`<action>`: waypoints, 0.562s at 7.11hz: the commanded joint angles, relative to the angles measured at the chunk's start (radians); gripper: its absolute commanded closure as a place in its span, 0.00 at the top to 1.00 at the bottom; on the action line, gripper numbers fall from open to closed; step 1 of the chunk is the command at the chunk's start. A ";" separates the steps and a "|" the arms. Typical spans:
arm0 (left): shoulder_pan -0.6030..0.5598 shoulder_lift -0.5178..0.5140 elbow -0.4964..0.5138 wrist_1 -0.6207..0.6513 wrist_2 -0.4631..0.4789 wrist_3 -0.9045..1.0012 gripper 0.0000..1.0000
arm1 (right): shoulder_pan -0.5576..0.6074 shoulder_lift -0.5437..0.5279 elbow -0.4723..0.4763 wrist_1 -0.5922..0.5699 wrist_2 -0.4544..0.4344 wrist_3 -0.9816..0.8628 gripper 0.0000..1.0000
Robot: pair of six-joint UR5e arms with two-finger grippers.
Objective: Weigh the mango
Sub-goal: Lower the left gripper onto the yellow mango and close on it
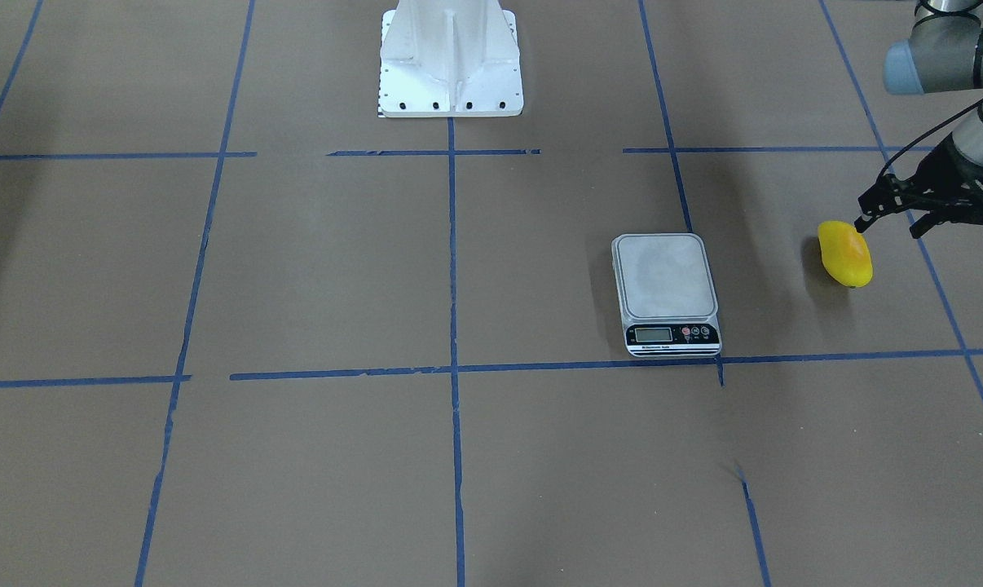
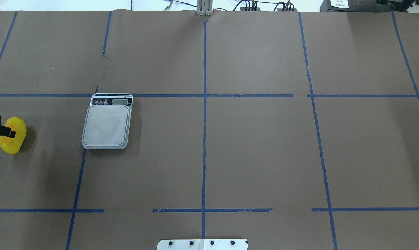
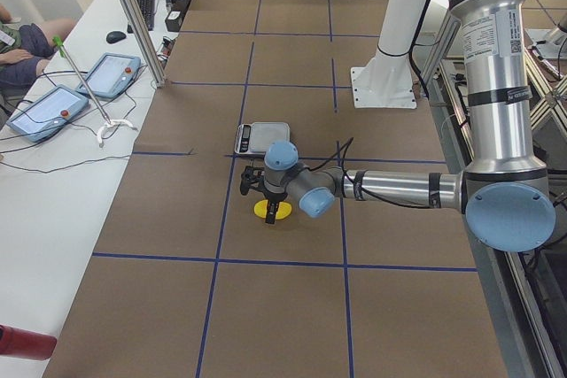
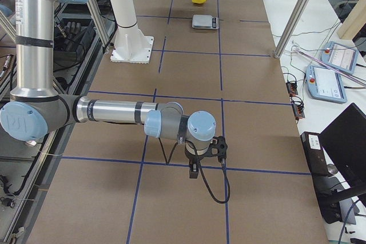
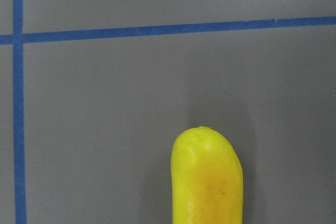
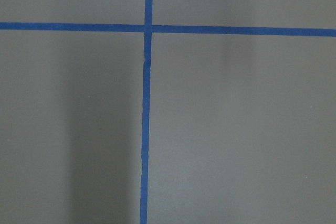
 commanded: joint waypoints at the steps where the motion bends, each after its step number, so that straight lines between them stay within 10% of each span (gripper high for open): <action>1: 0.038 -0.057 0.062 -0.003 0.015 -0.001 1.00 | 0.000 0.000 0.000 0.000 0.000 0.000 1.00; 3: 0.040 -0.060 0.073 -0.003 0.028 0.001 0.93 | 0.000 0.000 0.000 0.000 0.000 0.000 1.00; 4: 0.040 -0.060 0.080 -0.005 0.026 0.002 0.69 | 0.000 0.000 0.000 0.001 0.000 0.000 1.00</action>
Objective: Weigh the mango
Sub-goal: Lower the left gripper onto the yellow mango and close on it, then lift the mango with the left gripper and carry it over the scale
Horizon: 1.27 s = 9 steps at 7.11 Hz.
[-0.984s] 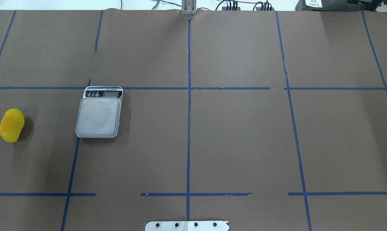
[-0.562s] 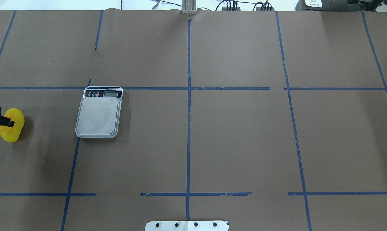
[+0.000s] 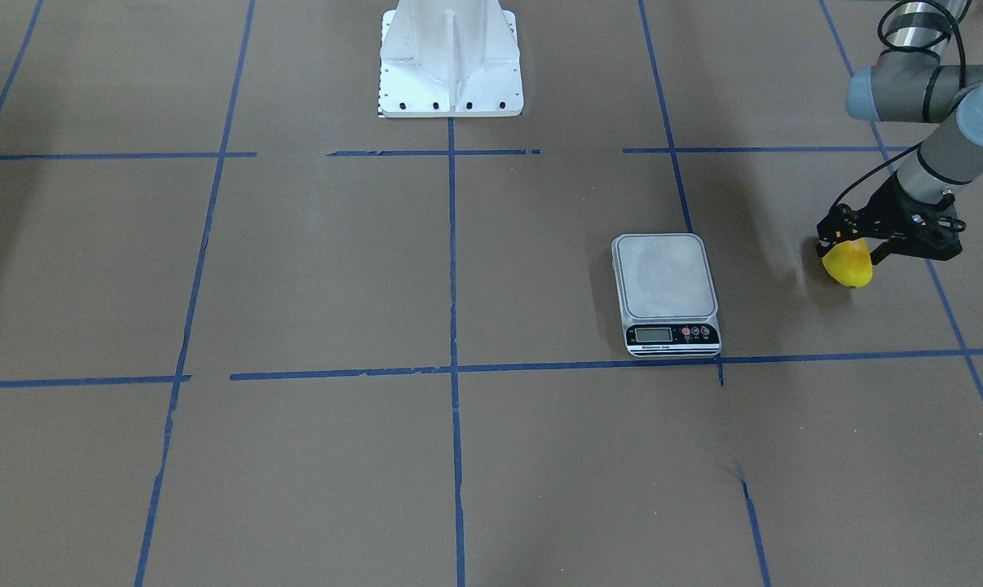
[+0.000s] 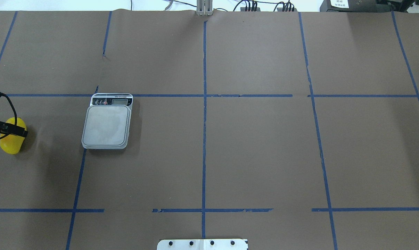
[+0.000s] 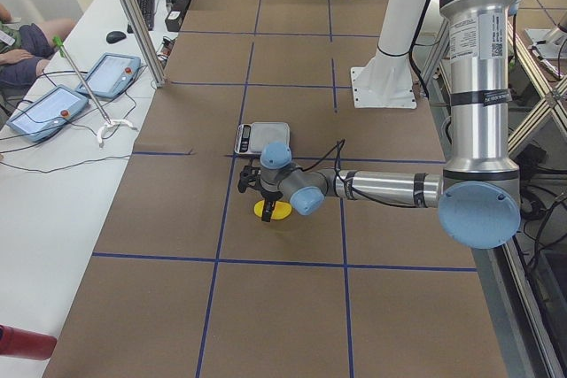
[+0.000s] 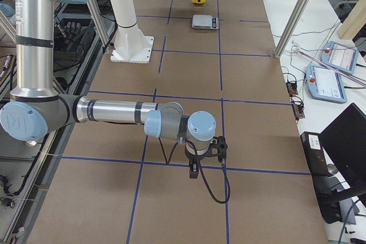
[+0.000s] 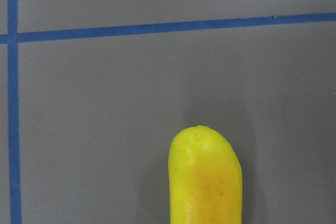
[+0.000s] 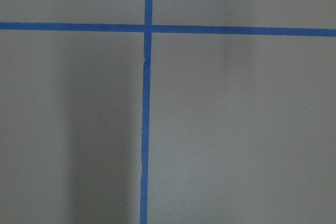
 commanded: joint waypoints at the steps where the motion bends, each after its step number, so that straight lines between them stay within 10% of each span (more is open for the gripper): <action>1: 0.000 0.000 0.006 -0.001 0.003 0.007 0.37 | 0.000 0.000 0.000 0.000 0.000 0.000 1.00; 2: -0.008 0.013 -0.024 0.002 -0.009 0.012 0.08 | 0.000 0.000 0.000 0.000 0.000 0.000 1.00; 3: -0.017 0.019 -0.082 0.034 -0.046 0.023 0.00 | 0.000 0.000 0.000 0.000 0.000 0.000 1.00; 7: -0.097 -0.186 -0.290 0.592 -0.145 0.051 0.00 | 0.000 0.000 0.000 0.000 0.000 0.000 1.00; 9: -0.080 -0.327 -0.273 0.652 -0.148 -0.108 0.00 | 0.000 0.000 0.000 0.001 0.000 0.000 1.00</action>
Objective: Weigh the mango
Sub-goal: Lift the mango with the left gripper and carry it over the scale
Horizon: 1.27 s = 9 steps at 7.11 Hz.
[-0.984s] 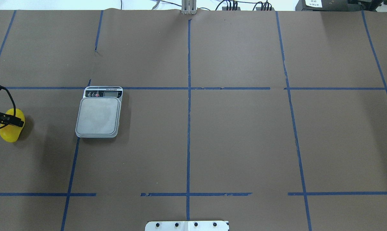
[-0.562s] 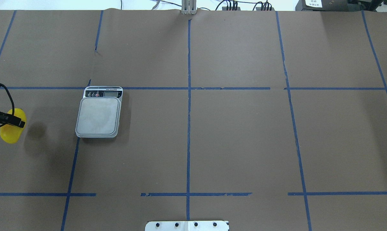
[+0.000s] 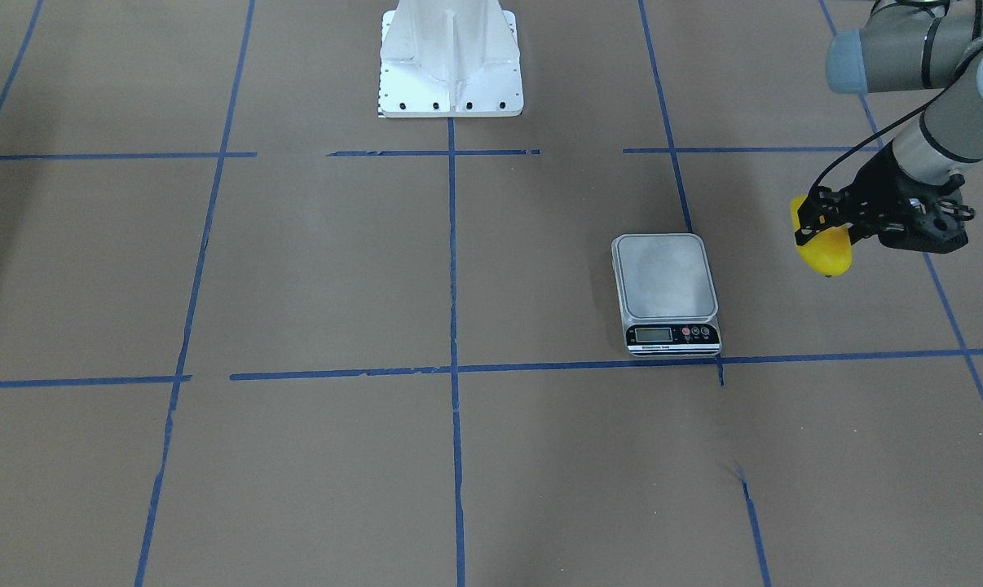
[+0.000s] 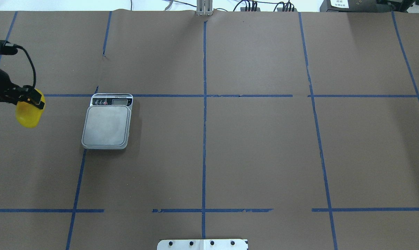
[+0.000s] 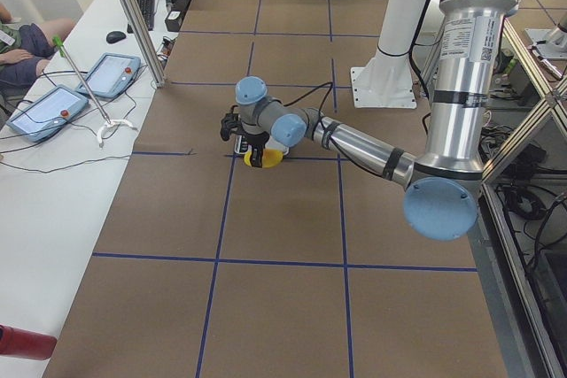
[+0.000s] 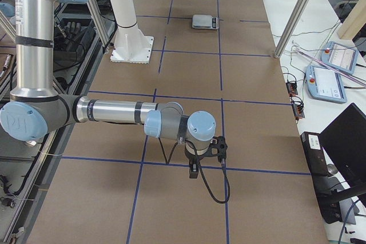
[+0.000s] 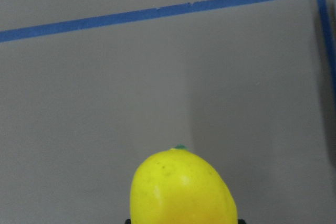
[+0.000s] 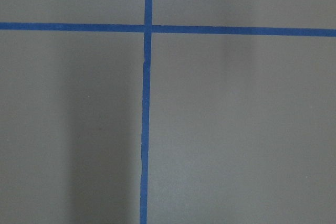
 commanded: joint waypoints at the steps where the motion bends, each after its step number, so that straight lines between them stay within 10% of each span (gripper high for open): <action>1: 0.068 -0.161 0.059 0.043 -0.002 -0.194 0.00 | 0.000 0.000 0.000 0.000 0.000 0.000 1.00; 7: 0.206 -0.198 0.212 -0.159 0.055 -0.295 0.00 | 0.000 0.000 0.000 0.001 0.000 0.000 1.00; 9: 0.208 -0.200 0.235 -0.194 0.082 -0.294 0.99 | 0.000 0.000 0.000 0.001 0.000 0.000 1.00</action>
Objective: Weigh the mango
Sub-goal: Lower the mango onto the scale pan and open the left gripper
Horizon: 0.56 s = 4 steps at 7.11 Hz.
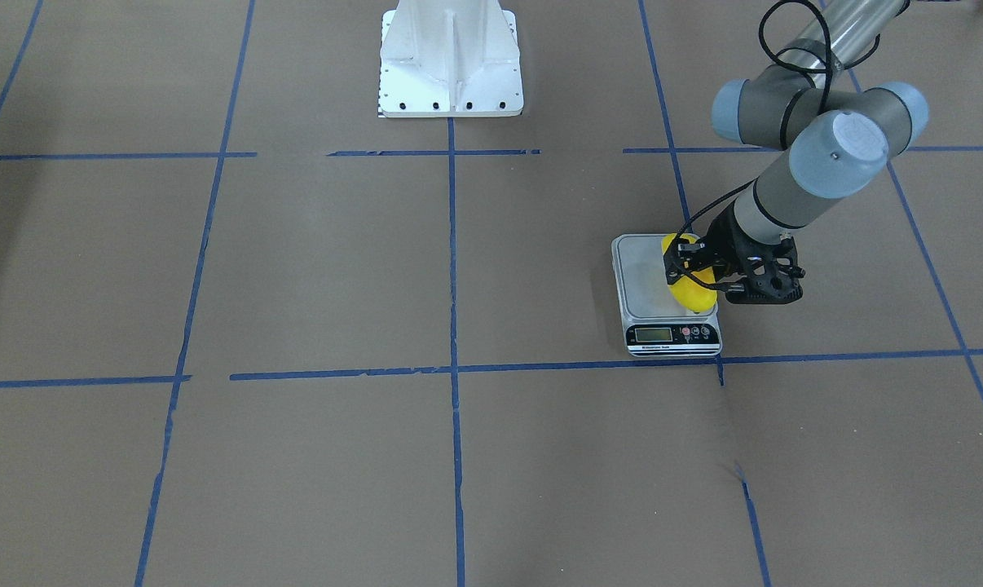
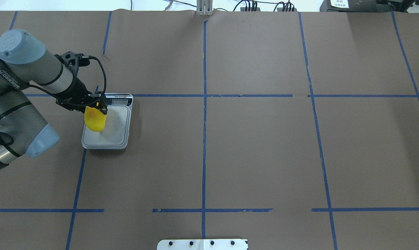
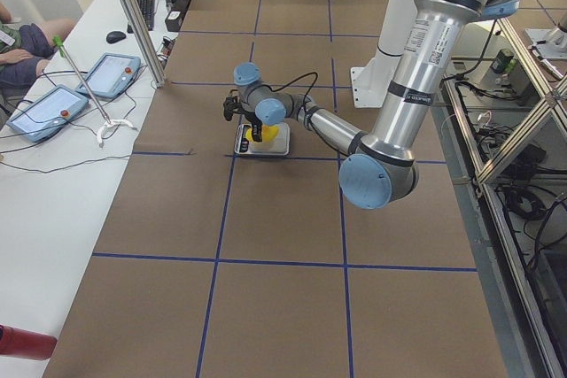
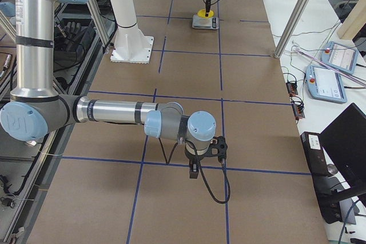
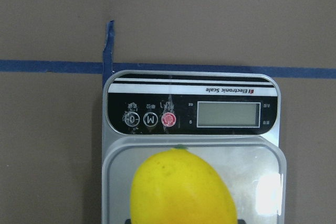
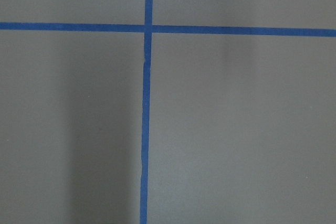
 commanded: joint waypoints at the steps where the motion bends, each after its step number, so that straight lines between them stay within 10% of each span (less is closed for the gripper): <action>1: 0.003 0.002 0.005 -0.029 0.014 0.003 1.00 | 0.000 0.000 0.000 -0.001 0.000 0.000 1.00; 4: -0.102 0.054 -0.131 -0.008 0.003 0.038 1.00 | 0.000 0.000 0.000 -0.001 0.000 0.000 1.00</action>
